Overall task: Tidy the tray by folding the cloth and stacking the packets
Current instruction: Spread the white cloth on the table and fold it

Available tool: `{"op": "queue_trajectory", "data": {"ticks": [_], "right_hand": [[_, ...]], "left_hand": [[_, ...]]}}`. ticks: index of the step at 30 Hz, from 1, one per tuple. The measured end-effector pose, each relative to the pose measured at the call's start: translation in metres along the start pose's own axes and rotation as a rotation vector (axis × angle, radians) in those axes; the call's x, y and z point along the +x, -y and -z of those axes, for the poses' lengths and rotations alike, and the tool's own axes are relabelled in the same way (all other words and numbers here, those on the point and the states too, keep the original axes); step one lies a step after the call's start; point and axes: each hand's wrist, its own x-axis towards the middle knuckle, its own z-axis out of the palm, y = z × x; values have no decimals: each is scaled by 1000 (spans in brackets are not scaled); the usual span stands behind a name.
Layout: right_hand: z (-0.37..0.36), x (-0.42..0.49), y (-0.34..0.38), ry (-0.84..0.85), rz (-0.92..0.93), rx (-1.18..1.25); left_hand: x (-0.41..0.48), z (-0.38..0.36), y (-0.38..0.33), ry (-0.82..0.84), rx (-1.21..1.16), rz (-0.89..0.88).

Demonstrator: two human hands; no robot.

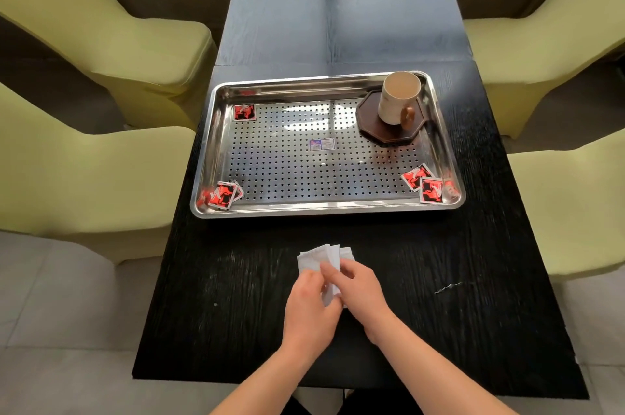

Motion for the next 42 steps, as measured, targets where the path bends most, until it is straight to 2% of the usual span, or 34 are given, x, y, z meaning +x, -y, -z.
{"op": "queue_trajectory", "data": {"ticks": [5,12,14,17,19,22,24,29,37,39,42], "right_hand": [[9,16,-4,-174,-2,-258],[16,21,-18,-242,8,-459],[18,22,-21,-241,10,-497],[24,25,-20,-246,-20,-562],[29,25,-20,-254,-16,-634],[31,17,-23,-258,97,-719],[27,12,-28,-245,148,-768],[22,8,-37,-244,40,-785],[19,12,-36,-264,20,-797],[18,11,-36,-265,6,-768],[17,12,-36,-271,-31,-736]], "left_hand": [[-6,-7,8,55,46,22],[-2,-3,23,100,257,32],[-1,-2,28,172,402,-25],[1,1,34,241,621,-205],[6,3,38,243,701,-307],[18,5,46,239,757,-386],[24,4,50,263,754,-388],[28,-1,58,299,748,-334],[28,-8,58,365,741,-213],[28,-9,52,336,587,-139],[29,-9,34,97,134,114]]}}
